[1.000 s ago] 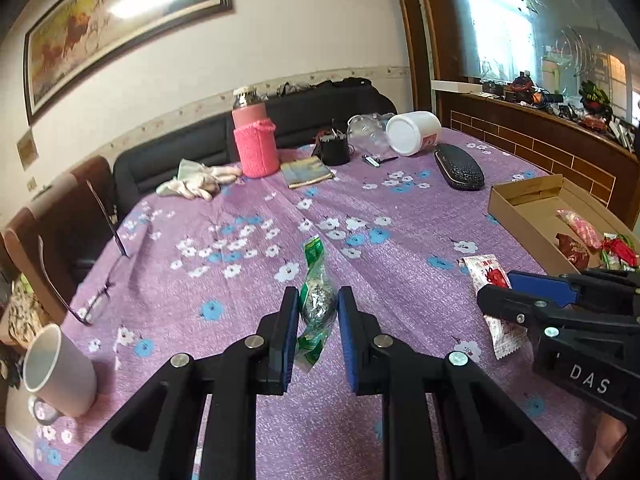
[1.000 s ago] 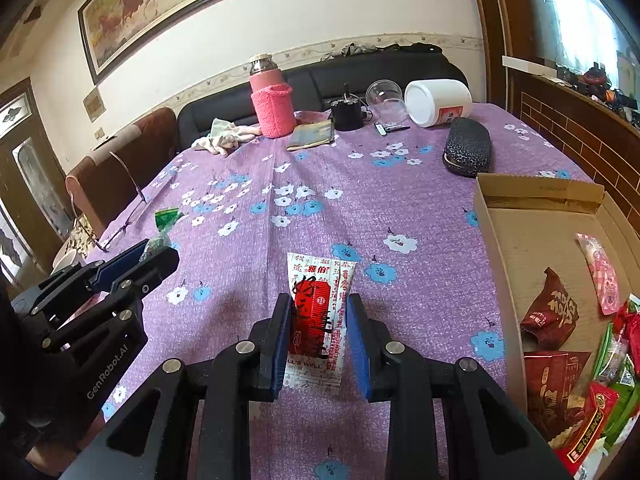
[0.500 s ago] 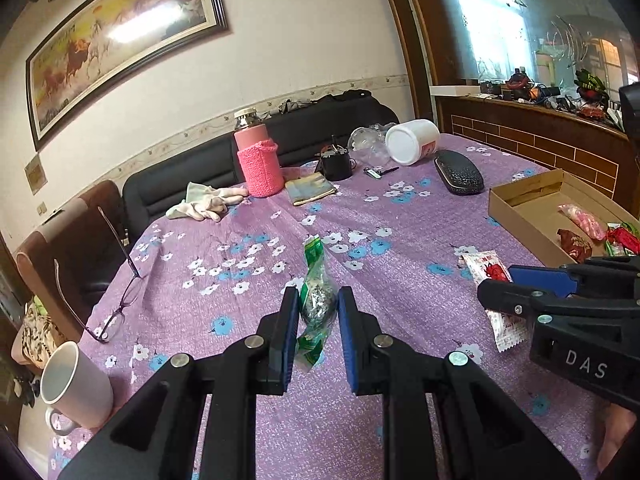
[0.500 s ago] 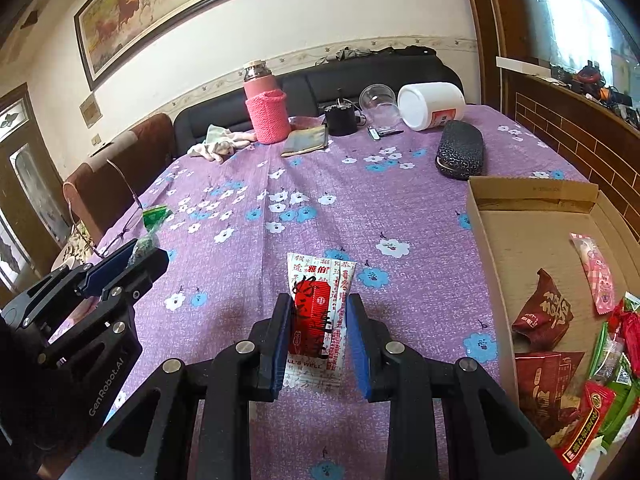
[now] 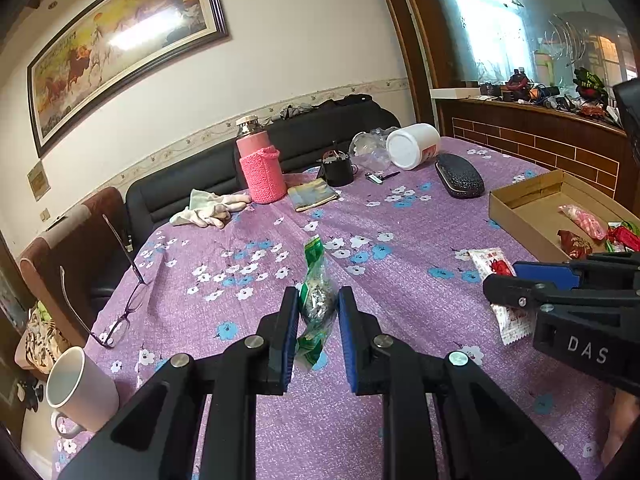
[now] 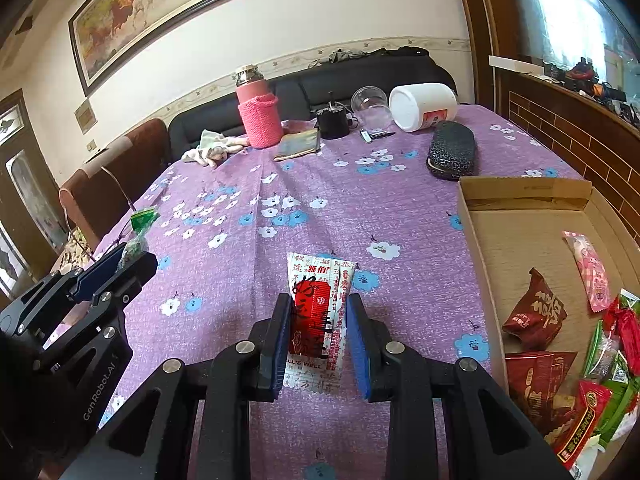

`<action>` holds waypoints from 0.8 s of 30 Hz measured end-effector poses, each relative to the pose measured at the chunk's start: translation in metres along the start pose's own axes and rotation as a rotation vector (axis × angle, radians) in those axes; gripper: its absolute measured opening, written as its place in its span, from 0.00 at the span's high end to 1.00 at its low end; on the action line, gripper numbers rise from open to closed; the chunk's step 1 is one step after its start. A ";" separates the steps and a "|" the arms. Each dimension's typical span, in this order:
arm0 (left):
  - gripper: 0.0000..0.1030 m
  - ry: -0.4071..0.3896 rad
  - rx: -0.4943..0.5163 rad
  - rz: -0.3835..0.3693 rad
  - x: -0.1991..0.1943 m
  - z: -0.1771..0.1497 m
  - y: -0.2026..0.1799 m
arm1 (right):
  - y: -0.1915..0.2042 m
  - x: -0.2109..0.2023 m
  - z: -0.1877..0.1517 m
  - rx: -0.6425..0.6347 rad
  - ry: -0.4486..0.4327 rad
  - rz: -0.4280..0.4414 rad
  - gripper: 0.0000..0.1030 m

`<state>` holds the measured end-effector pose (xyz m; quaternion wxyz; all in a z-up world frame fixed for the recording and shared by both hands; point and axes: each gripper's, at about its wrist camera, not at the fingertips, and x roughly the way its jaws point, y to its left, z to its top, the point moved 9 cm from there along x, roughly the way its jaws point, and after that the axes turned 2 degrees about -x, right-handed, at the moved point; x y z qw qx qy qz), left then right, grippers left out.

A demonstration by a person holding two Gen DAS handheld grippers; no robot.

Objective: Organize snacks
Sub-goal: 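Carry the green candy to the tray while the right tool carries the red-and-white packet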

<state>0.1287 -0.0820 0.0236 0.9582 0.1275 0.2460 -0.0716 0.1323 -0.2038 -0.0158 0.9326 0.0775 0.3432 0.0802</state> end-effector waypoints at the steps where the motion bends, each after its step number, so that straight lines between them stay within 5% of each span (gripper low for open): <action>1: 0.82 0.000 0.000 0.001 0.000 0.000 0.000 | -0.002 -0.001 0.001 0.005 -0.003 -0.002 0.72; 10: 0.82 -0.004 -0.008 -0.077 -0.008 0.002 -0.012 | -0.038 -0.033 0.004 0.088 -0.062 -0.048 0.72; 24: 0.82 0.039 -0.049 -0.294 -0.028 0.009 -0.057 | -0.164 -0.101 -0.014 0.303 -0.150 -0.183 0.72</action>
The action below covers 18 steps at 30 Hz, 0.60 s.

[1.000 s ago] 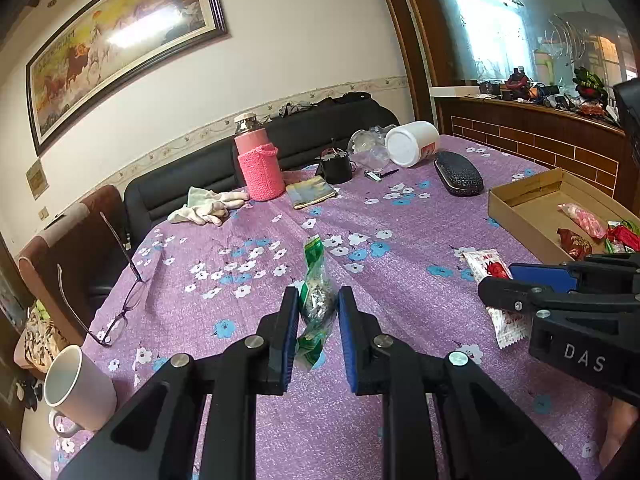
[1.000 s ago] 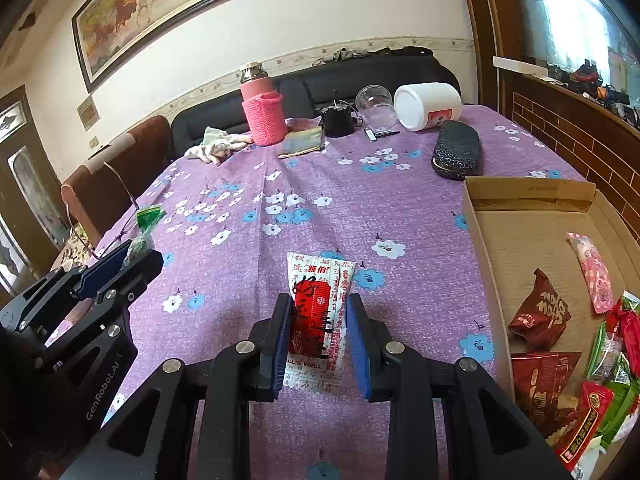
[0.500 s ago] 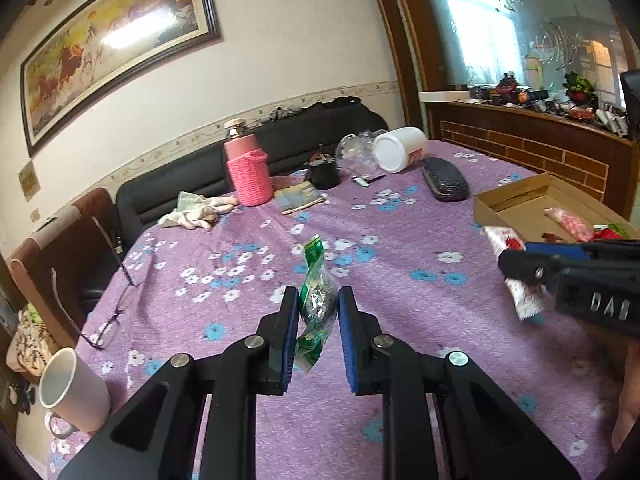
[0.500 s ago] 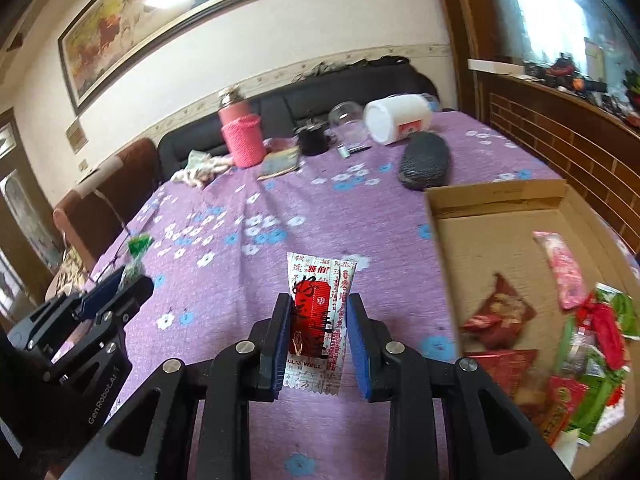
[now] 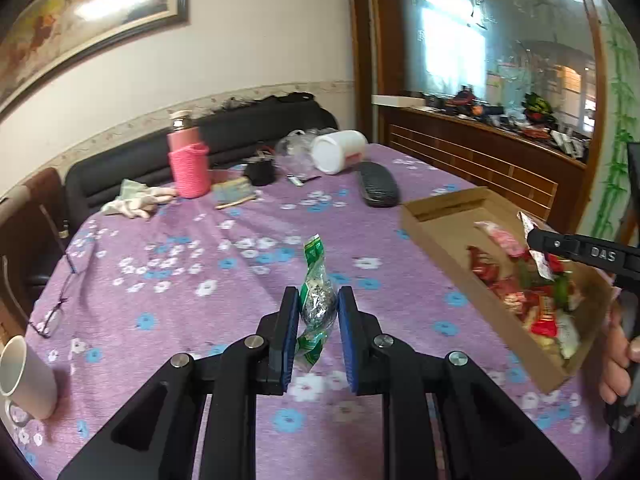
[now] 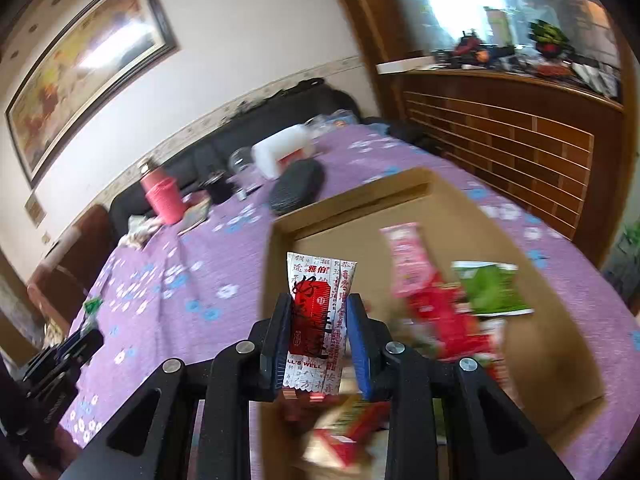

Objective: Organize snacks
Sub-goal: 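Carry the green candy to the tray while the right tool carries the red-and-white packet, then open the left tool over the tray while the right tool releases its packet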

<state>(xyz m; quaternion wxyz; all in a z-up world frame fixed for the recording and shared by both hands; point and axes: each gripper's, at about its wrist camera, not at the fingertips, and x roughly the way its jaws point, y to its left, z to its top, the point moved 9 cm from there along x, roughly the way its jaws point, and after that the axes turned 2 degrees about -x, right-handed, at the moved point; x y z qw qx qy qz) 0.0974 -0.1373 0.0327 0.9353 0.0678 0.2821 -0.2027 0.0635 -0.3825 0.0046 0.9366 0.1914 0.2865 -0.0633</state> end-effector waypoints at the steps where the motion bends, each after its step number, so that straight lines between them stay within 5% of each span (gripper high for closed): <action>1: 0.82 0.005 0.007 -0.012 0.000 0.001 -0.006 | -0.010 -0.002 0.002 0.019 -0.005 -0.009 0.72; 18: 0.82 0.118 0.164 -0.260 0.024 -0.007 -0.192 | -0.079 0.006 0.001 0.184 0.032 -0.005 0.72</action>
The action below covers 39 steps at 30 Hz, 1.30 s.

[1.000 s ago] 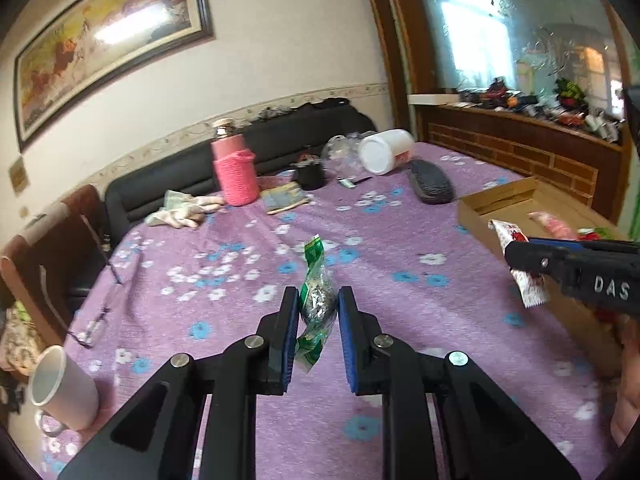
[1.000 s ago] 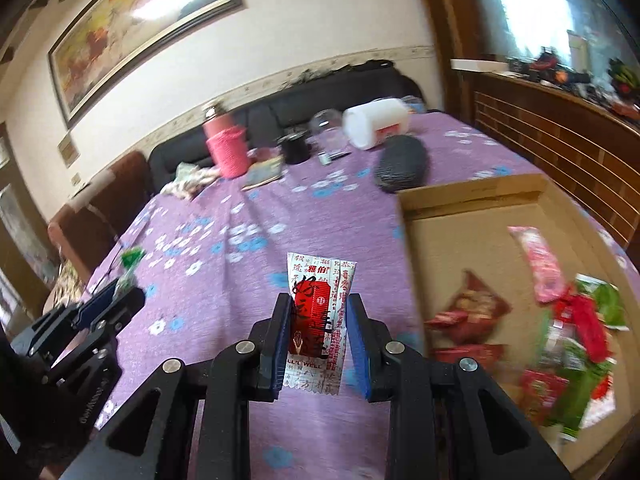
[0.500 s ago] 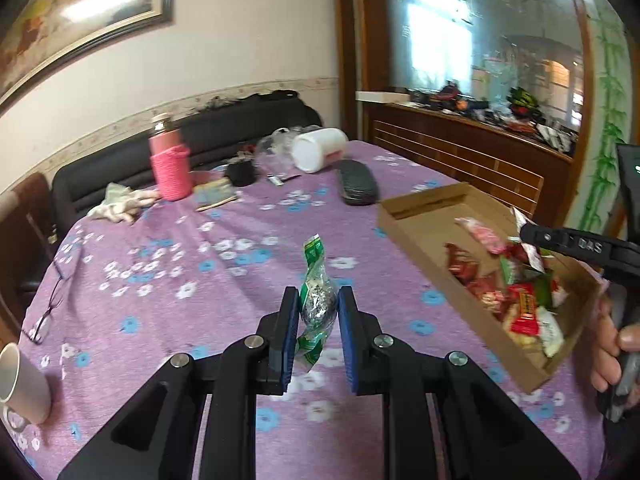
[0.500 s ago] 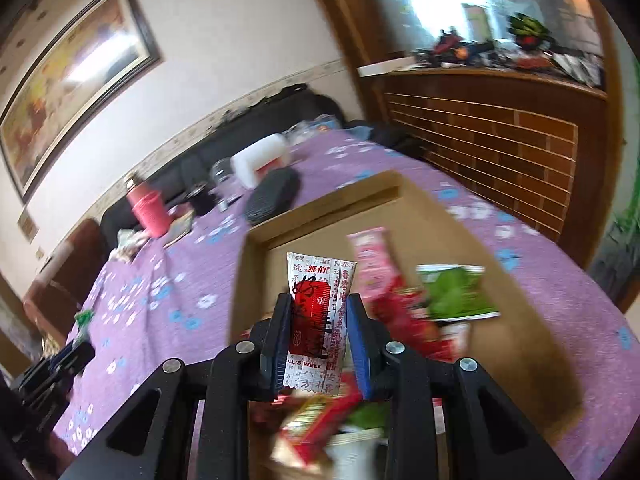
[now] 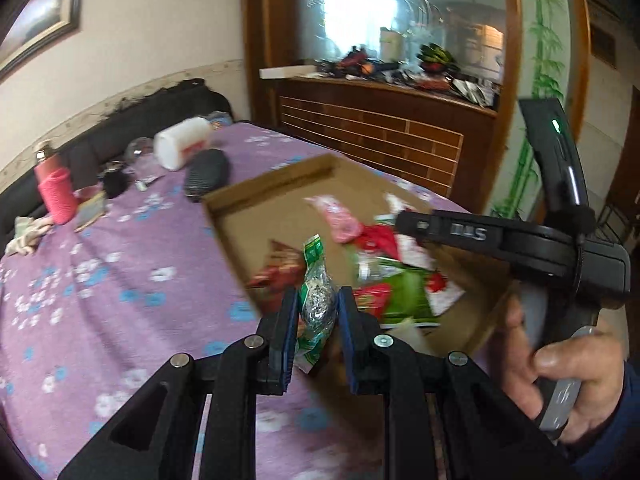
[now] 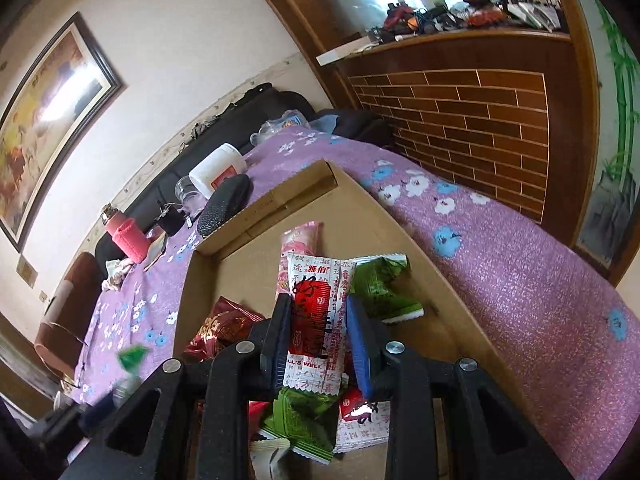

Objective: Organize snacks

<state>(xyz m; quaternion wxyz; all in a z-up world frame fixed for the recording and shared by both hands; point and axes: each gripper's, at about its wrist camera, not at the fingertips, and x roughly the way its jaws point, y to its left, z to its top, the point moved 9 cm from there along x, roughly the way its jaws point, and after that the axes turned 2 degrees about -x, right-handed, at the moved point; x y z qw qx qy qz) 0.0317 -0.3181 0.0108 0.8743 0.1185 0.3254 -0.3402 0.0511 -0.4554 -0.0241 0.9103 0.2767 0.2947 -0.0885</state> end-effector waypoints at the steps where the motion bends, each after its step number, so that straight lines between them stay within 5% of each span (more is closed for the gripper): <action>1: 0.82 0.008 0.001 -0.009 0.005 0.000 -0.006 | 0.001 0.001 -0.001 -0.003 0.002 0.001 0.72; 15: 0.81 0.063 -0.004 -0.024 0.036 -0.006 -0.018 | 0.004 0.010 -0.007 -0.023 0.041 -0.010 0.68; 17: 0.74 0.058 -0.013 -0.026 0.035 -0.006 -0.017 | 0.005 0.010 -0.006 -0.022 0.041 -0.007 0.65; 19: 0.56 0.045 -0.019 -0.025 0.032 -0.004 -0.016 | 0.005 0.008 -0.005 -0.019 0.032 -0.010 0.55; 28: 0.43 0.003 -0.055 -0.003 0.008 0.000 -0.003 | 0.011 -0.027 0.016 -0.065 -0.162 -0.062 0.13; 33: 0.16 -0.050 -0.074 0.072 -0.023 -0.004 0.017 | 0.013 -0.035 0.020 -0.074 -0.207 -0.102 0.09; 39: 0.06 -0.035 -0.110 0.170 -0.052 -0.025 0.050 | 0.021 -0.039 0.016 -0.155 -0.216 -0.199 0.06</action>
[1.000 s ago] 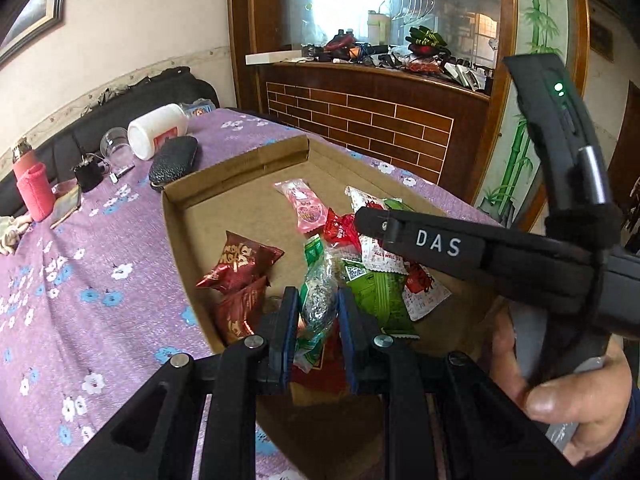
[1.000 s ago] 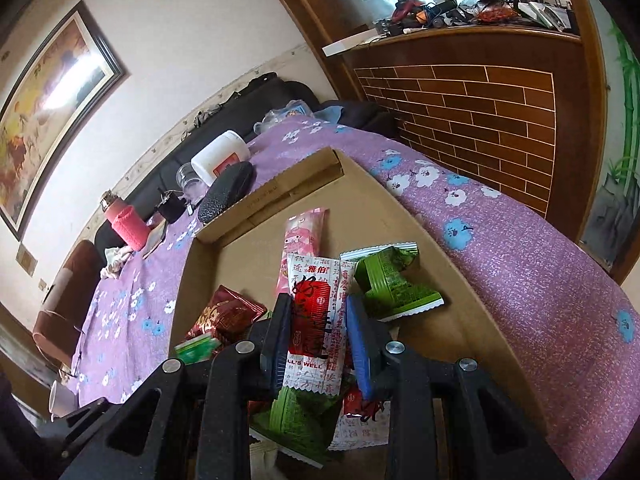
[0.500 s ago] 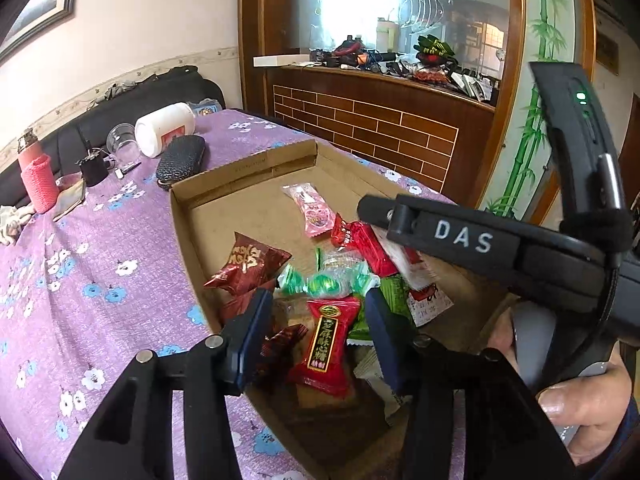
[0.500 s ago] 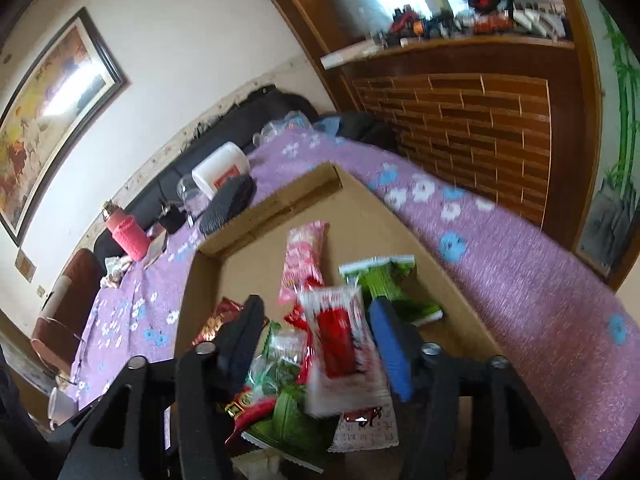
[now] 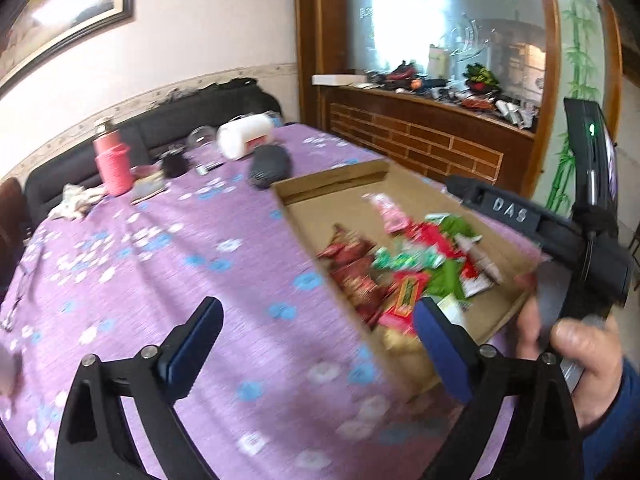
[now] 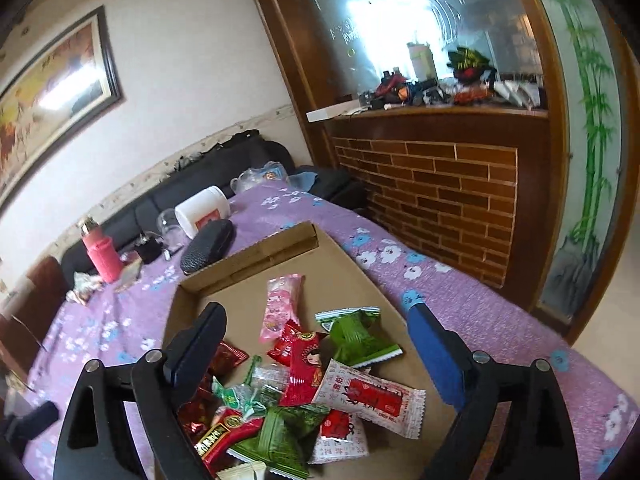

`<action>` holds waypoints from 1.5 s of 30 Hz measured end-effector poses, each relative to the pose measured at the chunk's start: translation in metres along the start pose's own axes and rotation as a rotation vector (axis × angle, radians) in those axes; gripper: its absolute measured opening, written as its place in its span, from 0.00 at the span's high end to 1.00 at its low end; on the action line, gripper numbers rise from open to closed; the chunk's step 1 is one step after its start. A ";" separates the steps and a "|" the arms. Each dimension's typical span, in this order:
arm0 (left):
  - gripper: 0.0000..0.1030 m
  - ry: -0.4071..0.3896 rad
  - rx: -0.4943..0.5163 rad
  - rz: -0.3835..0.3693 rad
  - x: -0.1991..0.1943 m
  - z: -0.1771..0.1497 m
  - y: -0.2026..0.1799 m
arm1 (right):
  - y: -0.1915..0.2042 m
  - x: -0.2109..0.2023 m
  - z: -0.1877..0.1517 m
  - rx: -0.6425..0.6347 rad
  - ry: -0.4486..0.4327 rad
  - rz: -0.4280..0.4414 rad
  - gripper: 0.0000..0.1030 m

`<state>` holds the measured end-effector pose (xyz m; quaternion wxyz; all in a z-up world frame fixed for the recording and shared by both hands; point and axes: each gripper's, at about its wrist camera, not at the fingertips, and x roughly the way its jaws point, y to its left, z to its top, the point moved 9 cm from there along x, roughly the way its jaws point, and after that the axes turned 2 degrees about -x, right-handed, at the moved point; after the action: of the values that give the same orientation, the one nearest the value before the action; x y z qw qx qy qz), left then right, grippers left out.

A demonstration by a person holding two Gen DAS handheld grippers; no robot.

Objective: Organize snacks

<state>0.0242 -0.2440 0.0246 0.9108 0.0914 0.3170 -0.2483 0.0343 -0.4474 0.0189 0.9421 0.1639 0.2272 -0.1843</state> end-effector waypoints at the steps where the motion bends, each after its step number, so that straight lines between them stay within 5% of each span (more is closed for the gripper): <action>1: 0.05 0.004 0.003 0.013 -0.003 -0.004 0.005 | 0.001 -0.001 -0.001 -0.012 0.004 -0.012 0.06; 7: 0.00 -0.010 0.043 0.161 -0.017 -0.023 0.027 | 0.015 -0.025 -0.020 -0.141 0.030 -0.092 0.06; 13: 0.00 0.049 0.053 0.162 -0.007 -0.032 0.029 | 0.022 -0.046 -0.042 -0.205 0.045 -0.113 0.03; 18: 0.00 0.070 0.070 0.258 -0.004 -0.035 0.039 | 0.025 -0.051 -0.055 -0.220 0.063 -0.129 0.01; 45: 0.00 0.078 0.070 0.266 -0.005 -0.038 0.040 | 0.030 -0.059 -0.052 -0.238 0.022 -0.134 0.01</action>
<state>0.0207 -0.1957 -0.0019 0.9190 0.1738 0.3283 -0.1323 -0.0211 -0.3849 0.0105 0.9379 0.0373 0.2683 -0.2167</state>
